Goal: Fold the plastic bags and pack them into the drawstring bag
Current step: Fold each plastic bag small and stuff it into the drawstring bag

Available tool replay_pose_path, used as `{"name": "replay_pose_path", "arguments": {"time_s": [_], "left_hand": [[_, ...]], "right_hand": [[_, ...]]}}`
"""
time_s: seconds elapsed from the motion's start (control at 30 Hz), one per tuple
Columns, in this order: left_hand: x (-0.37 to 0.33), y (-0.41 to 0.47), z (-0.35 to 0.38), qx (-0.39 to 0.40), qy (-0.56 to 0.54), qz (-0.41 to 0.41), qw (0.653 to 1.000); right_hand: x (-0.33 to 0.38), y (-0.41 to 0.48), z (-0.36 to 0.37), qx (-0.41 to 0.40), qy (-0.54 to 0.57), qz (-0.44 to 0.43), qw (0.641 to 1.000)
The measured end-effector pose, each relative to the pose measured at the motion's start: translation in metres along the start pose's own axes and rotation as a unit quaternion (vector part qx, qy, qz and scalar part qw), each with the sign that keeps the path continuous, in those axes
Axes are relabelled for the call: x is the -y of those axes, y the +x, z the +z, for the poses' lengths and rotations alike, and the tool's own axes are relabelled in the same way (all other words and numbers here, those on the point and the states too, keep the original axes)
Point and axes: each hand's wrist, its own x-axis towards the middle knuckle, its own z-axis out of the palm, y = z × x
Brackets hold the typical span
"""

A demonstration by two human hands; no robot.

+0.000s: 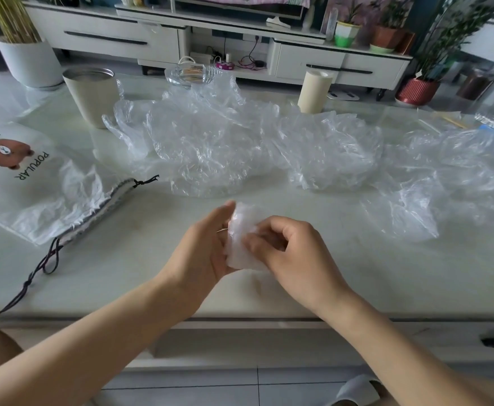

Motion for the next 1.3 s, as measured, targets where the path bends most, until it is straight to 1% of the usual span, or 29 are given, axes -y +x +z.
{"name": "replay_pose_path", "arguments": {"time_s": [0.07, 0.13, 0.17, 0.2, 0.27, 0.3, 0.37, 0.4, 0.43, 0.47, 0.5, 0.53, 0.57, 0.6, 0.67, 0.8, 0.83, 0.9, 0.97, 1.03, 1.1, 1.17, 1.2, 1.23, 1.3], "left_hand": [[0.006, -0.001, 0.001, -0.029, 0.088, 0.045, 0.995], [0.013, -0.002, 0.001, -0.104, 0.165, 0.098, 0.976], [0.014, -0.002, 0.002, -0.137, 0.183, 0.118, 0.966], [0.014, -0.002, 0.001, -0.160, 0.186, 0.134, 0.960], [0.008, -0.002, 0.000, -0.186, 0.154, 0.154, 0.958], [0.003, -0.001, -0.001, -0.195, 0.141, 0.166, 0.956], [-0.004, -0.001, -0.003, -0.205, 0.138, 0.187, 0.951], [-0.005, -0.001, -0.004, -0.201, 0.140, 0.194, 0.950], [-0.006, -0.002, -0.004, -0.193, 0.141, 0.199, 0.950], [-0.006, -0.003, -0.003, -0.182, 0.144, 0.202, 0.952], [-0.006, -0.004, -0.002, -0.172, 0.146, 0.200, 0.953], [-0.005, -0.006, -0.001, -0.162, 0.148, 0.197, 0.955], [-0.004, -0.007, 0.000, -0.153, 0.152, 0.194, 0.957], [-0.003, -0.007, 0.001, -0.146, 0.156, 0.193, 0.958], [-0.002, -0.007, 0.002, -0.139, 0.164, 0.192, 0.958], [-0.002, -0.006, 0.001, -0.154, 0.218, 0.230, 0.936], [-0.002, -0.007, 0.002, -0.153, 0.220, 0.233, 0.935], [-0.003, -0.007, 0.002, -0.141, 0.209, 0.224, 0.941], [-0.004, -0.007, -0.001, -0.126, 0.182, 0.197, 0.955], [-0.008, -0.009, -0.001, -0.090, 0.131, 0.145, 0.977], [-0.015, -0.011, -0.002, -0.048, 0.052, 0.077, 0.995], [-0.022, -0.013, -0.003, -0.033, -0.024, 0.018, 0.999], [-0.025, -0.013, -0.006, -0.036, -0.043, 0.000, 0.998], [-0.028, -0.012, -0.009, -0.040, -0.047, -0.018, 0.998], [-0.031, -0.012, -0.015, -0.041, -0.007, -0.050, 0.998]], "right_hand": [[0.000, -0.001, 0.001, -0.003, -0.012, -0.001, 1.000], [0.002, -0.003, 0.004, 0.004, -0.010, -0.008, 1.000], [0.002, -0.005, 0.006, 0.008, -0.015, -0.015, 1.000], [0.002, -0.006, 0.007, 0.009, -0.028, -0.026, 0.999], [0.002, -0.006, 0.005, -0.002, -0.071, -0.042, 0.997], [0.001, -0.005, 0.003, -0.008, -0.091, -0.034, 0.995], [-0.001, -0.002, -0.004, -0.013, -0.109, 0.013, 0.994], [-0.002, 0.000, -0.008, -0.017, -0.094, 0.048, 0.994], [-0.001, 0.002, -0.013, -0.016, -0.049, 0.084, 0.995], [0.001, 0.003, -0.017, -0.004, 0.024, 0.115, 0.993], [0.003, 0.003, -0.021, 0.026, 0.113, 0.141, 0.983], [0.006, 0.003, -0.023, 0.057, 0.200, 0.166, 0.964], [0.009, 0.003, -0.023, 0.080, 0.258, 0.182, 0.945], [0.010, 0.002, -0.021, 0.092, 0.286, 0.190, 0.935], [0.009, 0.002, -0.015, 0.094, 0.283, 0.203, 0.933], [0.005, 0.005, -0.008, 0.065, 0.309, 0.213, 0.924], [0.004, 0.006, -0.007, 0.057, 0.320, 0.210, 0.922], [0.006, 0.007, -0.005, 0.047, 0.336, 0.204, 0.918], [0.008, 0.008, -0.005, 0.054, 0.360, 0.204, 0.909], [0.011, 0.010, -0.007, 0.054, 0.382, 0.215, 0.897], [0.013, 0.012, -0.009, 0.040, 0.393, 0.224, 0.891], [0.014, 0.013, -0.010, 0.037, 0.380, 0.222, 0.897], [0.014, 0.014, -0.009, 0.042, 0.359, 0.216, 0.907], [0.013, 0.014, -0.008, 0.050, 0.334, 0.210, 0.917], [0.012, 0.013, -0.006, 0.076, 0.297, 0.196, 0.931]]}}
